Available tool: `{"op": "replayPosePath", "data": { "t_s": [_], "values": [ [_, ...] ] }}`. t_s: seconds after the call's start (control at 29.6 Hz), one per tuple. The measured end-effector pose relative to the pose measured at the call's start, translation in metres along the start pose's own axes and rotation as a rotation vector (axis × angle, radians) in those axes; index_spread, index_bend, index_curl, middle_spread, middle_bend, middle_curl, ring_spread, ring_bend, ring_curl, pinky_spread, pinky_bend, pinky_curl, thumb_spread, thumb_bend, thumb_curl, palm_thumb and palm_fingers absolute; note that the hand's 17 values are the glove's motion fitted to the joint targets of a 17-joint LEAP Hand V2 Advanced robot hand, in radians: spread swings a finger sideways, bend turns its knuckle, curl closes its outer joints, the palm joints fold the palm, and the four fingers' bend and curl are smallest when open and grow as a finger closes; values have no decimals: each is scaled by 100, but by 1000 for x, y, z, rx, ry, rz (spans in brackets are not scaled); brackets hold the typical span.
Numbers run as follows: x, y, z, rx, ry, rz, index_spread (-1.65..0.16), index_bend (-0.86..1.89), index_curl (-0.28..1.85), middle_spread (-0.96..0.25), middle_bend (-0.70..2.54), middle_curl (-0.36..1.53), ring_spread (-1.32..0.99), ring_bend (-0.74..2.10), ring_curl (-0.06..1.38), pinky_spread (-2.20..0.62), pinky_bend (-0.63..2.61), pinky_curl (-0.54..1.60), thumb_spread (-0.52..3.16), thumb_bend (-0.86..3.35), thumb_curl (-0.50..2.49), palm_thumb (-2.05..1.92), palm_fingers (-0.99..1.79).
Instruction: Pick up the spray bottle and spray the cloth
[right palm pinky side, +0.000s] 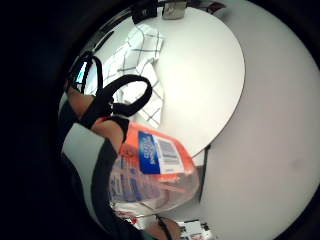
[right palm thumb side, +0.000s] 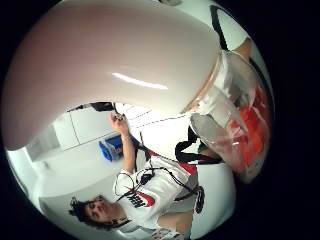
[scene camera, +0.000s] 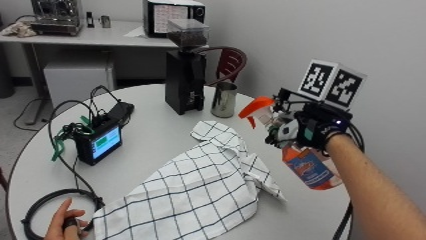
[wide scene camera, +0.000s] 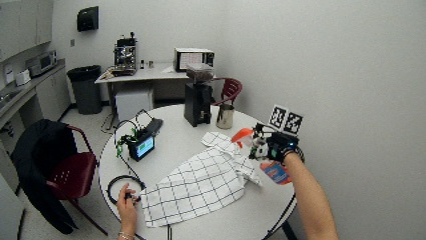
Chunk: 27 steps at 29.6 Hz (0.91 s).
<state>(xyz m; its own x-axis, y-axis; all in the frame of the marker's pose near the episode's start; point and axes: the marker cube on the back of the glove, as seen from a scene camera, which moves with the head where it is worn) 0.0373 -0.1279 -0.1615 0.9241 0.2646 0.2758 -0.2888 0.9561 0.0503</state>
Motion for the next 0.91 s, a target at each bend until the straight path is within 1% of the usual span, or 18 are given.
{"op": "replayPosePath", "data": {
  "t_s": [0.07, 0.14, 0.3, 0.41, 0.51, 0.71, 0.78, 0.91],
  "values": [
    [-4, 3, -11, 20, 2, -4, -26, 13, 34, -10, 41, 45, -10, 47, 39, 7, 26, 37, 77, -3, 58, 94, 116],
    [-6, 3, -6, 12, 10, -2, -26, 13, 34, -10, 41, 45, -10, 47, 39, 7, 26, 37, 77, -3, 59, 94, 116],
    [10, -1, 43, -88, 69, 25, -25, 13, 34, -10, 41, 45, -10, 47, 39, 7, 26, 37, 77, -3, 59, 94, 116],
    [20, 1, 54, -93, 73, 25, -25, 13, 34, -10, 41, 45, -10, 47, 39, 7, 26, 37, 77, -3, 59, 94, 116],
    [14, 7, 37, -24, -7, -26, -25, 13, 34, -10, 41, 45, -10, 48, 39, 7, 26, 37, 77, -3, 59, 94, 116],
    [-40, 12, -16, 237, -302, -224, -25, 13, 34, -10, 41, 45, -9, 47, 39, 8, 25, 37, 79, -3, 59, 93, 115],
    [-60, 8, -20, 295, -370, -279, -25, 13, 34, -10, 41, 45, -9, 47, 39, 8, 25, 37, 79, -3, 59, 93, 115],
    [-92, -3, -11, 355, -476, -346, -25, 13, 34, -10, 40, 45, -9, 46, 39, 8, 25, 37, 80, -3, 58, 92, 114]
  ]
}}
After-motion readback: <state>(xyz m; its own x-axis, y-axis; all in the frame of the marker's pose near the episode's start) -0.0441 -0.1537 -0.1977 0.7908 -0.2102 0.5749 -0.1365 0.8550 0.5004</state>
